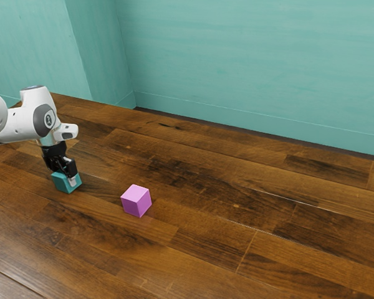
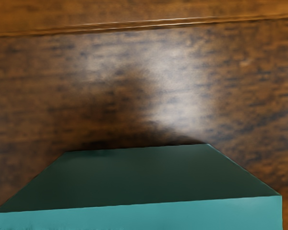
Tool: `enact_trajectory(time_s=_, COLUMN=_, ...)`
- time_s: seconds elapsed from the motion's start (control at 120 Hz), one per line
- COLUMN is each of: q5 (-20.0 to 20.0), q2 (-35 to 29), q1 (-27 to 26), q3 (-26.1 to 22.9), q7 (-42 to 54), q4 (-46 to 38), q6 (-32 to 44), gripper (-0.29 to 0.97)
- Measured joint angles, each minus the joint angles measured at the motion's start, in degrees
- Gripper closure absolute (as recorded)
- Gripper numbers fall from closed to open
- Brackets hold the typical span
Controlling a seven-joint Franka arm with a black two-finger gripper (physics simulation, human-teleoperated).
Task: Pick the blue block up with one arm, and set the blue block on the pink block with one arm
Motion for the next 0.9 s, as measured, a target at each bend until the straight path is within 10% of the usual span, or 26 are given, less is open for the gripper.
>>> enact_trajectory(time_s=0.317, q5=-0.05, q2=-5.94, q1=-0.05, q3=-0.79, q7=-0.29, q4=-3.81, q6=-0.29, gripper=0.28)
enact_trajectory(time_s=0.9, q5=3.33, q2=-18.67, q1=-0.34, q3=-16.39, q7=-13.91, q4=-15.85, q6=-0.81, gripper=0.28)
